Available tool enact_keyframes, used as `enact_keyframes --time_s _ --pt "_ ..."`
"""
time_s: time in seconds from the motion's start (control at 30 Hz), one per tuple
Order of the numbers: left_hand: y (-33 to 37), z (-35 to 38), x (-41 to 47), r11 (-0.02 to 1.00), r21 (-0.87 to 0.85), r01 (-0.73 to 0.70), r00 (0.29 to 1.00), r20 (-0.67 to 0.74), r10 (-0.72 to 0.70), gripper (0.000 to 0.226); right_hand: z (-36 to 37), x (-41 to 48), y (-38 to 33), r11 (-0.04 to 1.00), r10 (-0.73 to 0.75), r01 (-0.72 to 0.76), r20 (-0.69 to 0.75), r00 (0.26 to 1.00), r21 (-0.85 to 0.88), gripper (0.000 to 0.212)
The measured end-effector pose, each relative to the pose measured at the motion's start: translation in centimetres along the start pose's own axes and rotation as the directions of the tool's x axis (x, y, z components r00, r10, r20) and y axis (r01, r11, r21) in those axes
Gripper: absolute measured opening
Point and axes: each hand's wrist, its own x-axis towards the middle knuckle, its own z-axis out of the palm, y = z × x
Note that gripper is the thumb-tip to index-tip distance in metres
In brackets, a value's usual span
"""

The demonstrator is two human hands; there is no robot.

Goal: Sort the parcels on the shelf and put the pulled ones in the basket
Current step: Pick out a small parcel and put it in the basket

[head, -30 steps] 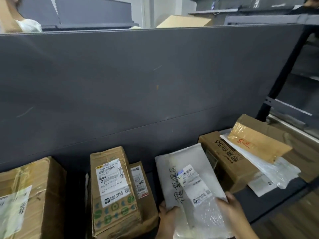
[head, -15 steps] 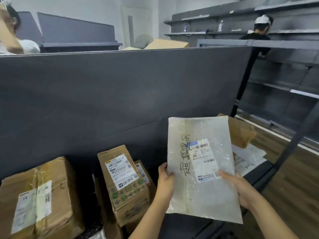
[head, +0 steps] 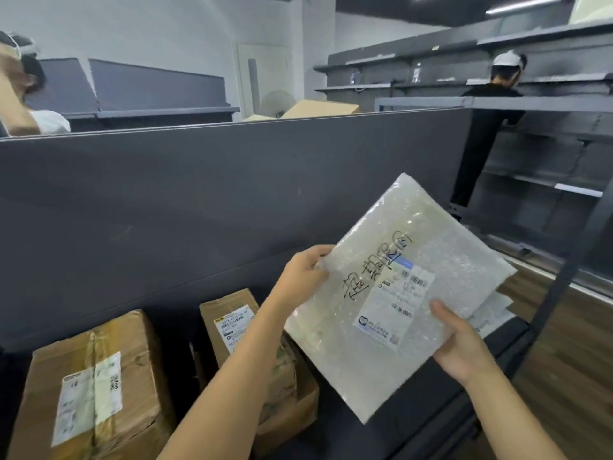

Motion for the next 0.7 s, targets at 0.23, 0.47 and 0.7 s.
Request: enact_keyframes --time_s 0.23,0.47,0.7 --pt "-1.1 1.5 0.2 0.985 -0.113 0.132 0.880 -0.444 -0.169 0.084 1.2 -1.1 1.6 0.953 -0.190 0.211 -0.116 0.975 0.217 0.031" --pt "-4.9 5.5 -4.4 0.735 -0.612 0.291 0.950 0.097 -0.296 0.067 3.0 -2.4 2.9 0.913 -0.207 0.254 -0.174 0.963 0.320 0.025" --pt "-5.7 4.2 -5.5 0.710 -0.649 0.272 0.961 0.142 -0.238 0.035 -0.6 -4.8 -0.1 0.906 -0.267 0.327 -0.238 0.934 0.268 0.026"
